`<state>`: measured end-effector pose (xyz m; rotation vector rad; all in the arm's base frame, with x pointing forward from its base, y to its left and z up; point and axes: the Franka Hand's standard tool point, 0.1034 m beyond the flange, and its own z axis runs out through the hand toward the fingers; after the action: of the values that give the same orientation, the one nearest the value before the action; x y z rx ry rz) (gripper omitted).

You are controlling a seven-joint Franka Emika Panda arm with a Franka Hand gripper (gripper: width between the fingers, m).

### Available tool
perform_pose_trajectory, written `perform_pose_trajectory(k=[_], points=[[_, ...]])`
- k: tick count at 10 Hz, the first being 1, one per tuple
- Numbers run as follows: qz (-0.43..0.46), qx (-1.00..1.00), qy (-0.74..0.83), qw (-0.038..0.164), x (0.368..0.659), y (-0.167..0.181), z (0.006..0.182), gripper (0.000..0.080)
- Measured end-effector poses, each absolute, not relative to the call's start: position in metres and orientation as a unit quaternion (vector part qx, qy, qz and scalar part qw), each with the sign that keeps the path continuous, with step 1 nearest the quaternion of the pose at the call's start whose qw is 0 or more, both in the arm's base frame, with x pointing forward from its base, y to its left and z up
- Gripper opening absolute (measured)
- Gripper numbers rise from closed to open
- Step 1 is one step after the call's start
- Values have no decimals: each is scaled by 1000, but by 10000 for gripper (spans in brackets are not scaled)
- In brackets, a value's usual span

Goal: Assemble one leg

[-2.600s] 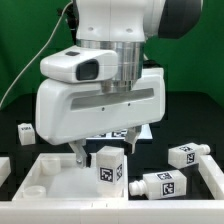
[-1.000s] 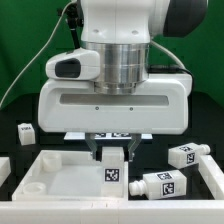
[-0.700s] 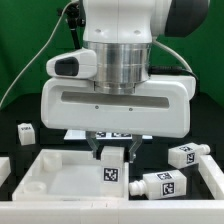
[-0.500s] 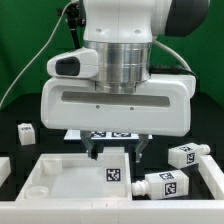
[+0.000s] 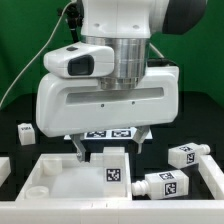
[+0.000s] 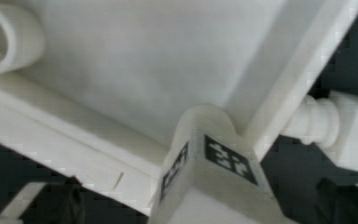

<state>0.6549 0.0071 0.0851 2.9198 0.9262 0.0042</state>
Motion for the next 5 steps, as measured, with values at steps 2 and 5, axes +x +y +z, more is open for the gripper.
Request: perform_pose_trajectory(k=[2, 5], points=[[-3, 914, 404, 47, 656, 9, 86, 649], [-9, 878, 476, 48, 656, 4, 85, 649]])
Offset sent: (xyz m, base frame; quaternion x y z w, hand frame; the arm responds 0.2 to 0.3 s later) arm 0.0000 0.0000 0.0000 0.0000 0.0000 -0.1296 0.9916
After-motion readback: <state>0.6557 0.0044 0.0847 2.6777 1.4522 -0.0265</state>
